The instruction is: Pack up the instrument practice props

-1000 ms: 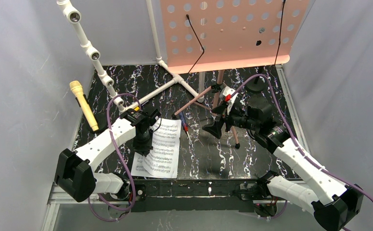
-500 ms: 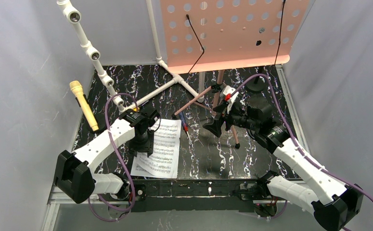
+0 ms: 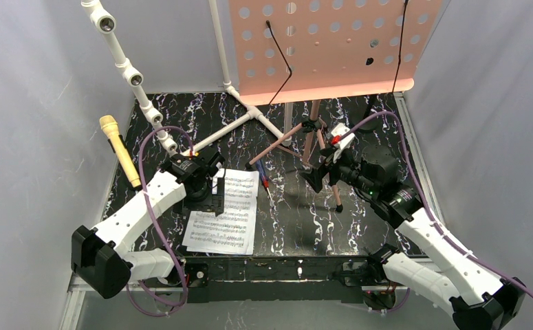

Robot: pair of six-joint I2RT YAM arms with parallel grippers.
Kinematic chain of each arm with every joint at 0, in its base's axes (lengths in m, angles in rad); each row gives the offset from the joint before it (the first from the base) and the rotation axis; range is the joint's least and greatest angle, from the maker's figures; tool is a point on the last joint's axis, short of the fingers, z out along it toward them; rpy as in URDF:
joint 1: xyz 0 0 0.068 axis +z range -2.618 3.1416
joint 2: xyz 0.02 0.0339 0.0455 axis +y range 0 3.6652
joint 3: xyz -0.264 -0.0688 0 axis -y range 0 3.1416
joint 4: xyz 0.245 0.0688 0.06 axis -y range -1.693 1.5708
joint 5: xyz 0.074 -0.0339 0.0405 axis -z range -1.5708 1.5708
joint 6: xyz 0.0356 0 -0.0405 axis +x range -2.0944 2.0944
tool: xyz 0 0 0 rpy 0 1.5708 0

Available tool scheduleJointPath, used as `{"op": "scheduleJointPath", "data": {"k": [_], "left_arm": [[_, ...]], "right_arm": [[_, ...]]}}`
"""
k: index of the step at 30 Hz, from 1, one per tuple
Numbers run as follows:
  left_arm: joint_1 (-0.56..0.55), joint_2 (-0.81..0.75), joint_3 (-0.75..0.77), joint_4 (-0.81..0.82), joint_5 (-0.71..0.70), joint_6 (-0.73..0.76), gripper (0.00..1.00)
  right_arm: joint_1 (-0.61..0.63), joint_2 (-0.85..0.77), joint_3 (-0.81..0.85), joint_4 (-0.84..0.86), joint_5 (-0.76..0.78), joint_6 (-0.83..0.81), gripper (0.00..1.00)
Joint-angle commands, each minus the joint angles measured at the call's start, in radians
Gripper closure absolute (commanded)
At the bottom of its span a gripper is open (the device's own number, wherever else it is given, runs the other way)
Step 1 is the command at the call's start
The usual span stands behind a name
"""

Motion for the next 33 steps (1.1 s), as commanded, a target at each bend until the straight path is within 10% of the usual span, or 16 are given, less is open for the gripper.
{"op": "scheduleJointPath", "data": {"k": [1,13,33], "left_arm": [[0.003,-0.037,0.048,-0.004,-0.066,0.024,0.09],[0.041,-0.099,0.035,0.273,-0.042,0.158,0.02],[0.12,0.11,0.12,0.832,0.45,0.258,0.02]], "right_arm": [[0.006,-0.038,-0.014,0.045,0.123,0.014,0.01],[0.006,-0.049,-0.068,0.108,0.314,0.04,0.01],[0.005,0.112,-0.162,0.525,0.429,0.266,0.04]]}}
